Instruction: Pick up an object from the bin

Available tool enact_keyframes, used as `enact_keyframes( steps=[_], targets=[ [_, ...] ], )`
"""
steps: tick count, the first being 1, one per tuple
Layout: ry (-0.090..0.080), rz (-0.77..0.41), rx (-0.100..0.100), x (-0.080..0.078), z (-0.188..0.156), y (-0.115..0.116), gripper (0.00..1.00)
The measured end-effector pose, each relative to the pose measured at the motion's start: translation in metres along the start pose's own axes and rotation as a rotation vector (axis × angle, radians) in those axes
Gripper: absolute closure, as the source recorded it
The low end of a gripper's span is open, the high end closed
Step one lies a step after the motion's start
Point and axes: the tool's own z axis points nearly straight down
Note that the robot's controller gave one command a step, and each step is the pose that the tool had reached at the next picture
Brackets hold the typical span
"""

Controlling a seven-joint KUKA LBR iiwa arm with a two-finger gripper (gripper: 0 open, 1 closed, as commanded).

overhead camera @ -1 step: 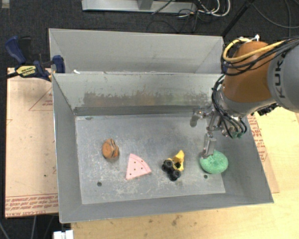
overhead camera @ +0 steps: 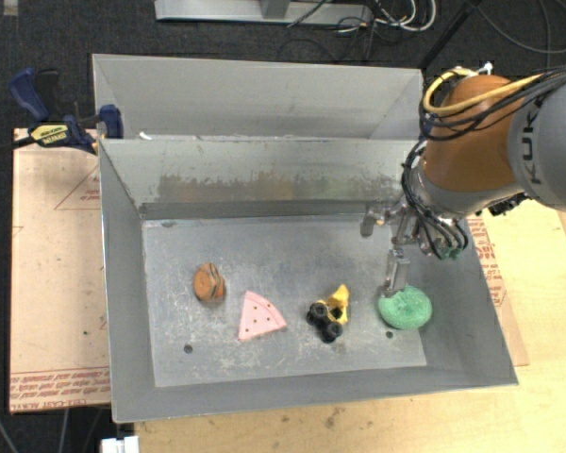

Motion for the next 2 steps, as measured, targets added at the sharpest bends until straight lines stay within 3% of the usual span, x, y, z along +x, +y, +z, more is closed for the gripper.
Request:
enact_keyframes(
  steps=[1,2],
  targets=[
    [-0.005,-0.054,0.001,0.005,0.061,0.030,0.00],
    [0.003,0.036,-0.002,-0.020,0.083,0.029,0.00]
  ],
)
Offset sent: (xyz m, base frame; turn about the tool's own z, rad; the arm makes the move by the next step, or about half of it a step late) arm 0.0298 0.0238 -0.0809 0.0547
